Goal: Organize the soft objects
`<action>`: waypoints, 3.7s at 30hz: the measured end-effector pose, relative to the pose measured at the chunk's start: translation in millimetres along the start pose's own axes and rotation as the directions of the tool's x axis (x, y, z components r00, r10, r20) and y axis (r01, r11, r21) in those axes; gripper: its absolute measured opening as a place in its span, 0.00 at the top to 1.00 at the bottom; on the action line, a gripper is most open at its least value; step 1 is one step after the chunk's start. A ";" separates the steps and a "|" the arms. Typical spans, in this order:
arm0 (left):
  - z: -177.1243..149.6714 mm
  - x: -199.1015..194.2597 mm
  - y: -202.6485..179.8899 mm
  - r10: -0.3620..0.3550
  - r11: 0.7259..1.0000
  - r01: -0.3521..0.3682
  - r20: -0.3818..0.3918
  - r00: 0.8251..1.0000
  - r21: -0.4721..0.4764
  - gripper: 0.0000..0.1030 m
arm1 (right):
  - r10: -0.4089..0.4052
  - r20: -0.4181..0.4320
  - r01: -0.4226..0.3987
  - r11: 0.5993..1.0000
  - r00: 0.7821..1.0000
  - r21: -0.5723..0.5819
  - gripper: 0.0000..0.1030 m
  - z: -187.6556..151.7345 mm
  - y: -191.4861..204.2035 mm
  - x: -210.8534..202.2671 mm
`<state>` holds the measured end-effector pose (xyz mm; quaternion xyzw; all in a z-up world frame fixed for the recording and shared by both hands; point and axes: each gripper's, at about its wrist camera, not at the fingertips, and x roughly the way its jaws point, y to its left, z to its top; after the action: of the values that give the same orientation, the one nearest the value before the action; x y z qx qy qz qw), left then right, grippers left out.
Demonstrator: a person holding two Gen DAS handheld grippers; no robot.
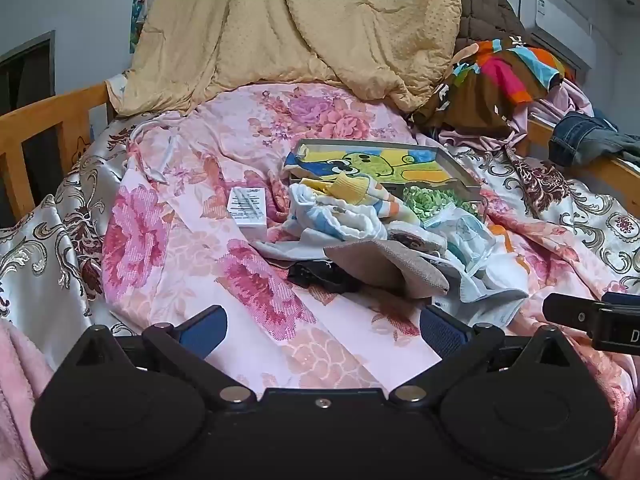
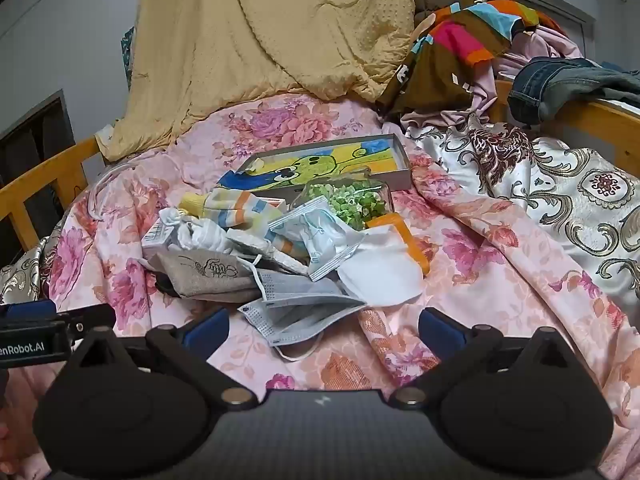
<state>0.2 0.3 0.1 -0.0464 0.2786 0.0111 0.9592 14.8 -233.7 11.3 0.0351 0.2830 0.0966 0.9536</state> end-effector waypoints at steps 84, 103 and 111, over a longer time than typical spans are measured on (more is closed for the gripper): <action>-0.5 0.0 -4.6 0.001 1.000 -0.001 0.012 1.000 0.012 0.01 | 0.004 -0.001 -0.004 1.000 1.000 0.001 0.00 0.2 1.7 -0.4; 5.2 -0.5 -4.3 -0.015 1.000 0.015 0.015 1.000 -0.006 0.01 | 0.003 -0.001 -0.003 1.000 1.000 0.008 0.00 0.5 2.6 -4.3; 25.1 10.3 -4.3 -0.065 0.998 0.065 0.004 0.998 0.024 0.01 | 0.003 -0.033 -0.003 1.000 0.999 -0.009 0.00 12.2 -5.4 11.5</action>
<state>22.5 -1.7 16.0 -0.0439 0.2747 -0.0233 0.9602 31.8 -236.8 14.7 0.0297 0.2981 0.0998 0.9488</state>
